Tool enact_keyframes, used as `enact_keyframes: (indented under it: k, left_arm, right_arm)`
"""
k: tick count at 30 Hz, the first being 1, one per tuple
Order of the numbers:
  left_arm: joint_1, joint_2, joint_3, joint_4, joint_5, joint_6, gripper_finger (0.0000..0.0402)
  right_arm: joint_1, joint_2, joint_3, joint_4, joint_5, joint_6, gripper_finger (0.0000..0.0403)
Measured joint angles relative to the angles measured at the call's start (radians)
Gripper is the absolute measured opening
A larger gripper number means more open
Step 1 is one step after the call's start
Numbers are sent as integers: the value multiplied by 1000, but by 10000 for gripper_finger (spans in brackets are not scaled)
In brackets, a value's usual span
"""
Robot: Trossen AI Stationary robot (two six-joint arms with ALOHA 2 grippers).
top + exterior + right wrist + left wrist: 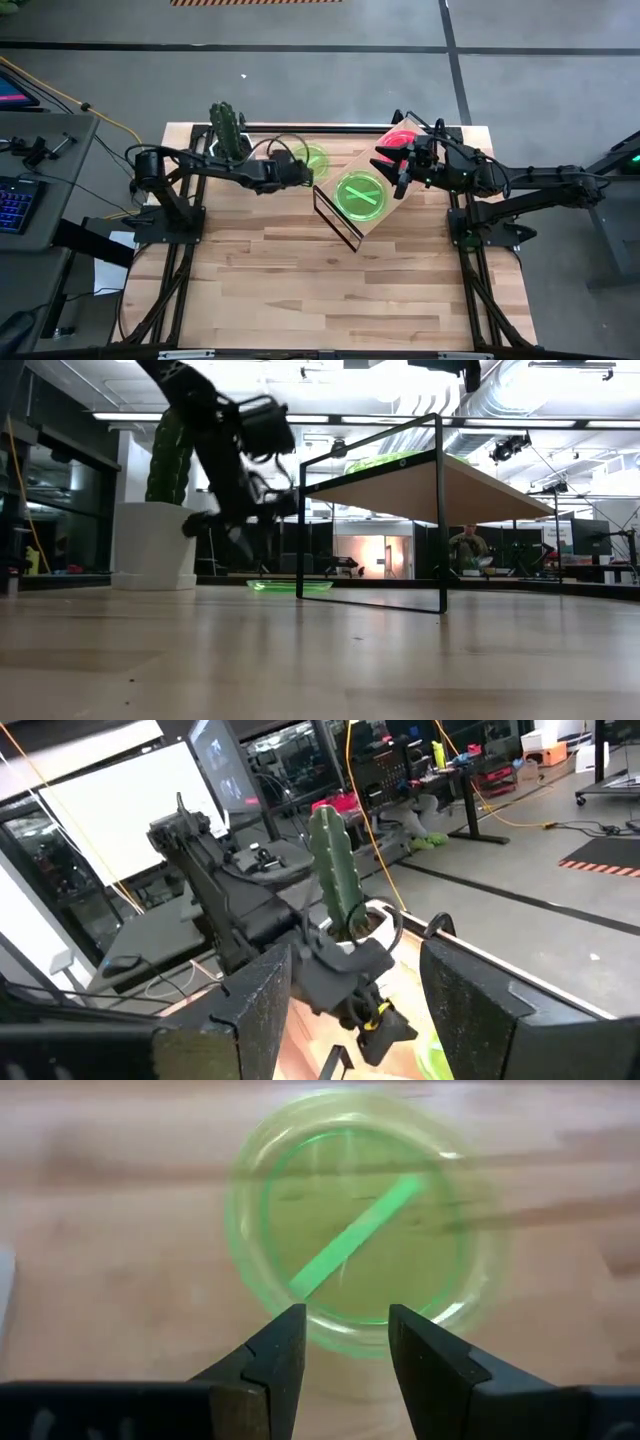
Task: Place and stack plates onto a shelf
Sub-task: Stack the green plate on the top of the green plates
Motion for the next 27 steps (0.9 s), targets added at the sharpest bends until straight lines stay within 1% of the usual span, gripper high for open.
enact_keyframes:
  k: [3, 5, 6, 8, 11, 16, 22, 27]
  left_arm:
    - [-8, 4, -53, 0, -32, -194, 133]
    - [-6, 4, -96, 39, -36, -333, 133]
    - [-3, 4, -117, 52, -36, -383, 133]
    - [6, 5, -144, 82, -34, -436, 133]
    - [22, 5, -165, 152, -20, -442, 133]
    - [52, 4, -170, 265, -19, -391, 133]
    - [88, 4, -171, 260, -7, -366, 133]
    - [95, 4, -171, 236, 17, -359, 133]
  right_arm:
    - [0, 0, 0, -2, 0, 0, 204]
    - [0, 0, 0, -2, 0, 0, 204]
    - [0, 0, 0, -2, 0, 0, 204]
    - [0, 0, 0, -2, 0, 0, 204]
    - [0, 0, 0, -3, -1, 0, 204]
    - [0, 0, 0, -4, -3, 0, 204]
    - [0, 0, 0, -4, -4, 0, 204]
    - [0, 0, 0, -4, -4, 0, 204]
